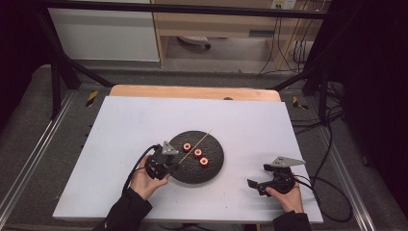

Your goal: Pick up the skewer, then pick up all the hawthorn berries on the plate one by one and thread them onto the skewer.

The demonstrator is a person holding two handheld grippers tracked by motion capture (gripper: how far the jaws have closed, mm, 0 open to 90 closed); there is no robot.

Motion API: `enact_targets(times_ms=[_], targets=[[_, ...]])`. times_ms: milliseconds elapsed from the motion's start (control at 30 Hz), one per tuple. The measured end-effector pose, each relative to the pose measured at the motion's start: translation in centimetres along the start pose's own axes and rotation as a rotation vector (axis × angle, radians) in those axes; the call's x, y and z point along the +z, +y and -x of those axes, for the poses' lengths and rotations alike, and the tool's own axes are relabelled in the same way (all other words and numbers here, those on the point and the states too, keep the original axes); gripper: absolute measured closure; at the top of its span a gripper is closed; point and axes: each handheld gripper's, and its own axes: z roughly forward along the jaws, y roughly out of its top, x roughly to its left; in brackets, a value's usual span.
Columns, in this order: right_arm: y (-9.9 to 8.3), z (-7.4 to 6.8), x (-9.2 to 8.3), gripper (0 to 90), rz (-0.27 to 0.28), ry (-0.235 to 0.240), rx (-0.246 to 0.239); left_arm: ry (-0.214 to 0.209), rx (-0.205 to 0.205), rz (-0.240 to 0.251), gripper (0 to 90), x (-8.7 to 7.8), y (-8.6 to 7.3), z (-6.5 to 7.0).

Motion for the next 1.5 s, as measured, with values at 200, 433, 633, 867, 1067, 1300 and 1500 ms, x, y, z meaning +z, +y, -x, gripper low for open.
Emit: enact_targets(times_ms=[200,433,633,867,1067,1300,1500], targets=[[0.1,0.0,0.0,0.5,0.003,-0.001,0.009,-0.005,-0.022,0.059,88.5,-1.0,-1.6,-0.5],[0.5,0.0,0.1,0.4,-0.007,-0.011,0.021,0.003,-0.026,0.105,88.5,-2.1,-3.3,-0.8],[1.3,-0.5,0.3,0.4,-0.016,-0.017,0.028,0.006,-0.041,0.129,88.5,-2.4,-4.8,-1.3],[2.4,-1.1,1.0,0.4,-0.03,-0.015,0.029,0.012,-0.069,0.155,88.5,-3.2,-6.3,-2.0],[3.9,-2.1,2.0,0.4,-0.053,-0.02,0.004,0.017,-0.082,0.17,88.4,-3.7,-7.2,-2.4],[6.1,-3.7,3.2,0.4,-0.068,-0.025,-0.028,0.016,-0.077,0.174,88.4,-3.8,-7.9,-2.5],[7.9,-5.0,4.1,0.4,-0.108,-0.031,-0.066,0.002,-0.072,0.172,88.4,-3.9,-8.2,-2.7]])
